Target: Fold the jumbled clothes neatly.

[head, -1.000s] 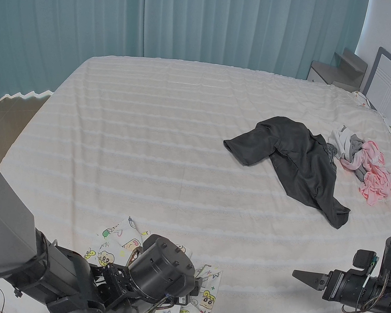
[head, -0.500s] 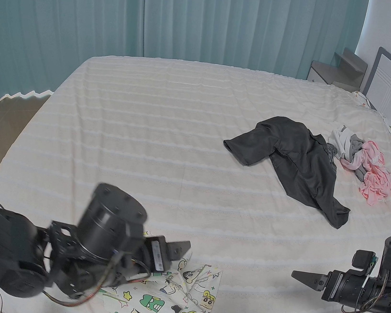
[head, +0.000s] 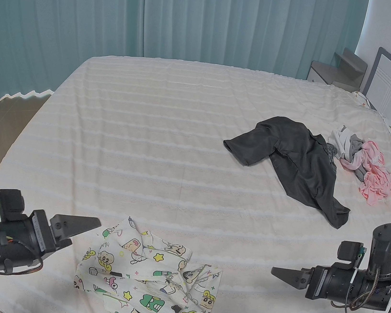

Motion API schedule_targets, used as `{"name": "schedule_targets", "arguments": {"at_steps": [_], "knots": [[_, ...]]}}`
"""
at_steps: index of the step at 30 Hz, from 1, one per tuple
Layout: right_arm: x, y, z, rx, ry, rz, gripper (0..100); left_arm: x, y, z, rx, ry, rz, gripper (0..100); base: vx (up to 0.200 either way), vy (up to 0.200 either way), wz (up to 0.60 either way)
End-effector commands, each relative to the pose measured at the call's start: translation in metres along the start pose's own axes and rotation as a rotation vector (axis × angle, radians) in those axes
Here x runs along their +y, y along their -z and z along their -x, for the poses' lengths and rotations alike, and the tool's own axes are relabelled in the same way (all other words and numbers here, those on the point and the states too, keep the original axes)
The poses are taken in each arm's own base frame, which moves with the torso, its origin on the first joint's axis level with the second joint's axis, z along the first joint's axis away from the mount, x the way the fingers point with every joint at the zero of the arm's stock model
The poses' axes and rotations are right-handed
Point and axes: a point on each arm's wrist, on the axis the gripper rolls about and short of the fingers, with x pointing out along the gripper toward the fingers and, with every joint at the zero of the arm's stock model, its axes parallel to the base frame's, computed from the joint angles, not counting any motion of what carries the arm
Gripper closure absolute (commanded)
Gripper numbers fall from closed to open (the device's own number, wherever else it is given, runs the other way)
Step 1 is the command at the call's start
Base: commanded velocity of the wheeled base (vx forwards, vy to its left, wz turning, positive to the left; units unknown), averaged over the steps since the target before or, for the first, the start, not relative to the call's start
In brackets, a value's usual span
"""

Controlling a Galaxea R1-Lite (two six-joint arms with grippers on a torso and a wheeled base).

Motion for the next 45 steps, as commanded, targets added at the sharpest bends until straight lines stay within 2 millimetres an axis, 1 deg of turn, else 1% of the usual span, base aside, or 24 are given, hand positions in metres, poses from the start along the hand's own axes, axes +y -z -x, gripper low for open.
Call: {"name": "schedule_targets", "arguments": {"at_steps": [1, 2, 4, 5, 7, 10, 12, 13, 15, 18, 22, 24, 29, 33, 36, 38, 41, 43, 44, 45], "knots": [[0.035, -0.001, -0.027, 0.056, -0.011, 0.087, 0, 0.021, 0.012, 0.035, -0.047, 0.060, 0.054, 0, -0.200, 0.000, 0.00], [0.045, -0.001, -0.037, 0.058, -0.001, 0.108, 0, 0.023, 0.014, 0.038, -0.053, 0.071, 0.076, 0, -0.200, 0.000, 0.00], [0.045, -0.001, -0.037, 0.058, -0.001, 0.108, 0, 0.023, 0.014, 0.038, -0.053, 0.071, 0.076, 0, -0.200, 0.000, 0.00], [0.066, 0.001, -0.063, 0.049, 0.035, 0.153, 0, 0.026, 0.017, 0.045, -0.050, 0.086, 0.111, 0, -0.200, 0.000, 0.00], [0.078, 0.002, -0.072, 0.057, 0.030, 0.177, 0, 0.030, 0.019, 0.046, -0.054, 0.078, 0.114, 0, -0.100, 0.000, 0.00], [0.094, -0.002, -0.080, 0.087, 0.024, 0.207, 0, 0.037, 0.024, 0.045, -0.045, 0.060, 0.119, 0, 0.000, 0.000, 0.00], [0.095, -0.004, -0.081, 0.089, 0.024, 0.210, 0, 0.038, 0.024, 0.045, -0.045, 0.057, 0.120, 0, 0.000, 0.000, 0.00], [0.108, -0.013, -0.091, 0.090, 0.028, 0.219, 0, 0.039, 0.023, 0.044, -0.053, 0.044, 0.129, 0, 0.000, 0.000, 0.00], [0.118, -0.020, -0.101, 0.081, 0.030, 0.220, 0, 0.039, 0.021, 0.045, -0.071, 0.057, 0.134, 0, 0.000, 0.000, 0.00], [0.126, -0.019, -0.108, 0.088, 0.034, 0.234, 0, 0.040, 0.020, 0.045, -0.085, 0.074, 0.139, 0, 0.000, 0.000, 0.00], [0.132, -0.011, -0.115, 0.110, 0.032, 0.276, 0, 0.043, 0.016, 0.043, -0.073, 0.077, 0.162, 0, 0.000, 0.200, 0.00], [0.133, -0.011, -0.119, 0.111, 0.033, 0.292, 0, 0.046, 0.013, 0.043, -0.073, 0.078, 0.181, 0, 0.000, 0.200, 0.00], [0.138, -0.013, -0.131, 0.095, 0.043, 0.307, 0, 0.051, 0.006, 0.043, -0.071, 0.087, 0.217, 0, 0.000, 0.200, 0.00], [0.143, -0.015, -0.142, 0.087, 0.054, 0.321, 0, 0.055, -0.002, 0.036, -0.086, 0.074, 0.238, 0, 0.000, 0.200, 0.00], [0.144, -0.015, -0.147, 0.083, 0.068, 0.336, 0, 0.056, -0.003, 0.034, -0.088, 0.067, 0.242, 0, 0.000, 0.200, 0.00], [0.145, -0.014, -0.155, 0.077, 0.084, 0.362, 0, 0.058, -0.001, 0.034, -0.077, 0.070, 0.244, 0, 0.000, 0.000, 0.00], [0.146, -0.015, -0.161, 0.072, 0.093, 0.383, 0, 0.058, 0.000, 0.034, -0.059, 0.078, 0.245, 0, 0.000, 0.000, 0.00], [0.151, -0.016, -0.175, 0.080, 0.126, 0.395, 0, 0.059, 0.001, 0.032, -0.031, 0.084, 0.249, 0, 0.000, 0.000, 0.00], [0.152, -0.017, -0.176, 0.081, 0.133, 0.395, 0, 0.059, 0.001, 0.032, -0.029, 0.084, 0.250, 0, 0.000, 0.000, 0.00], [0.157, -0.020, -0.183, 0.093, 0.158, 0.402, 0, 0.060, 0.001, 0.031, -0.021, 0.082, 0.255, 0, 0.000, 0.000, 0.00]]}}
